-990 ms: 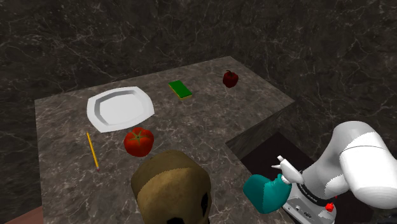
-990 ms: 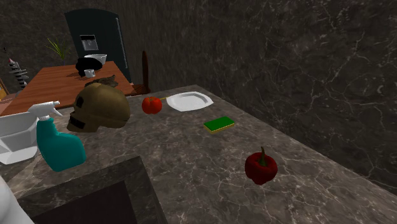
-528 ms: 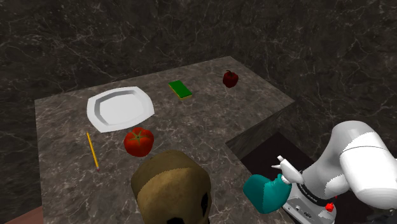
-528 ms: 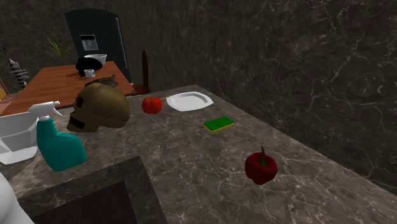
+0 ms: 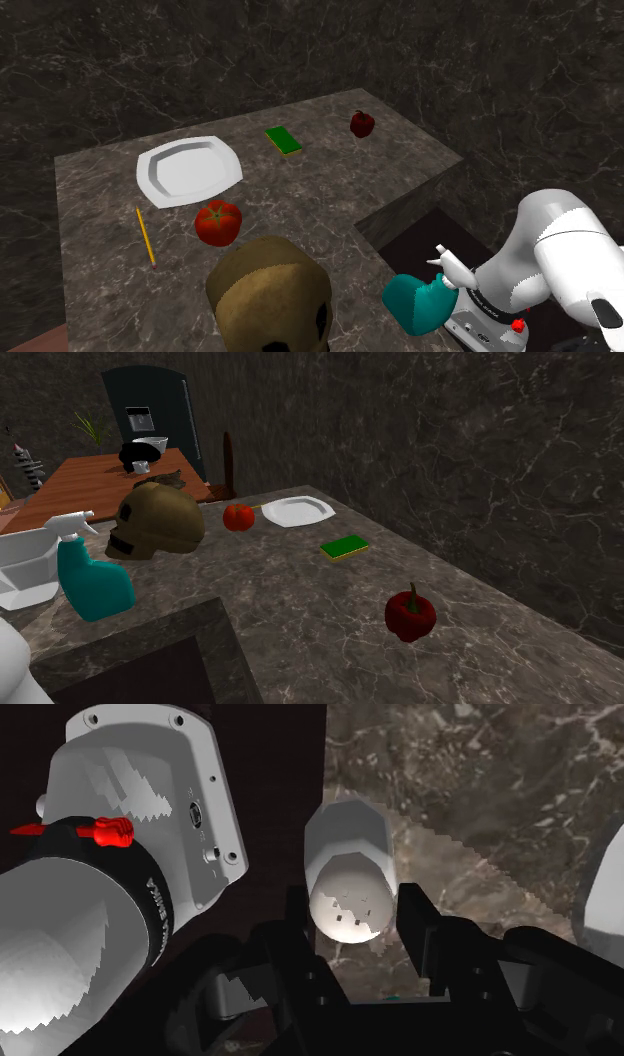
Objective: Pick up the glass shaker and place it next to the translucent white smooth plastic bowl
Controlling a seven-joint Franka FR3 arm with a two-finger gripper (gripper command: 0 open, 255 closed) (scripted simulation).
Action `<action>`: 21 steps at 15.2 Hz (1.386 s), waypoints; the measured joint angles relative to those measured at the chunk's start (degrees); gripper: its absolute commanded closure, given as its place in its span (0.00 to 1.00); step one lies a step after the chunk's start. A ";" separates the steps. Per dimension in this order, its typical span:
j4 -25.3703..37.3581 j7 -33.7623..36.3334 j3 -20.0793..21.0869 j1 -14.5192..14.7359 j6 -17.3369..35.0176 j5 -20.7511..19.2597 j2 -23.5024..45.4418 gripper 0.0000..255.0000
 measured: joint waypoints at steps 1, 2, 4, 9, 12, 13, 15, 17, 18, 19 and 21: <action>-0.71 0.59 0.91 0.99 0.34 0.81 -0.09 1.00; -1.48 0.92 1.77 1.81 0.88 1.51 -0.14 1.00; -2.51 1.87 3.77 3.25 1.78 3.30 -0.18 1.00; -2.98 2.14 4.29 3.83 2.15 3.73 -0.19 1.00; -3.00 2.15 4.31 3.85 2.16 3.75 -0.19 0.00; -3.00 2.15 4.31 3.85 2.17 3.76 -0.19 0.00; -3.00 2.15 4.31 3.85 2.17 3.76 -0.19 0.00; -3.00 2.15 4.31 3.85 2.17 3.76 -0.19 0.00; -2.26 1.80 3.31 3.04 2.10 2.85 0.31 0.00; -0.95 1.68 1.65 2.12 1.63 1.41 0.93 0.00; 1.87 1.40 -2.04 0.31 0.53 -1.93 2.36 0.00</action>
